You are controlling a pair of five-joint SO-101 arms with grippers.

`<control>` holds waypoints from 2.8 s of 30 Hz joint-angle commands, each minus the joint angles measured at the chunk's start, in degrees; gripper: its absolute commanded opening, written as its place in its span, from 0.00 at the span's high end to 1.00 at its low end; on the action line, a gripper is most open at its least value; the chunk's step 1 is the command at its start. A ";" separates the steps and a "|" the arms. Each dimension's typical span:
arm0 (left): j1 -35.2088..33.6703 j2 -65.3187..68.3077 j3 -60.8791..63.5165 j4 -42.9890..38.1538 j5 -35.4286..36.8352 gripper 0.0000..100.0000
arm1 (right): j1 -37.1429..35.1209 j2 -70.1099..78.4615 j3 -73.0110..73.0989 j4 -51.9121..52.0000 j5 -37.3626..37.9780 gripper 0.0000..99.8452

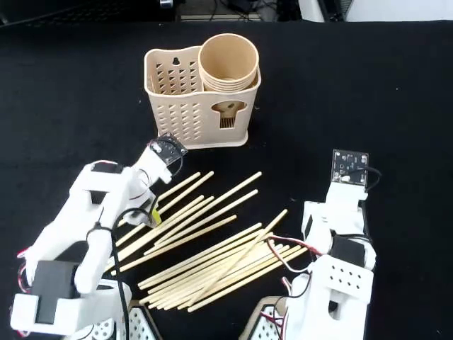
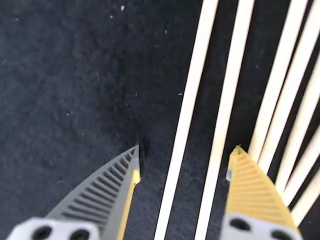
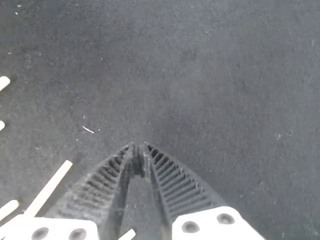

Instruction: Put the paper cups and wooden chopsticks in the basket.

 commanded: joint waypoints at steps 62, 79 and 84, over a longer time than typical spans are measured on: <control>1.27 -44.22 2.68 28.92 -4.66 0.97 | -0.88 -0.84 -0.13 -1.23 0.09 0.98; 0.66 -75.69 -3.82 7.21 23.74 0.97 | -0.97 -0.84 1.98 -4.92 0.00 0.98; 0.75 -71.38 2.07 -18.46 38.24 0.97 | -0.97 -0.84 1.98 -5.01 0.00 0.98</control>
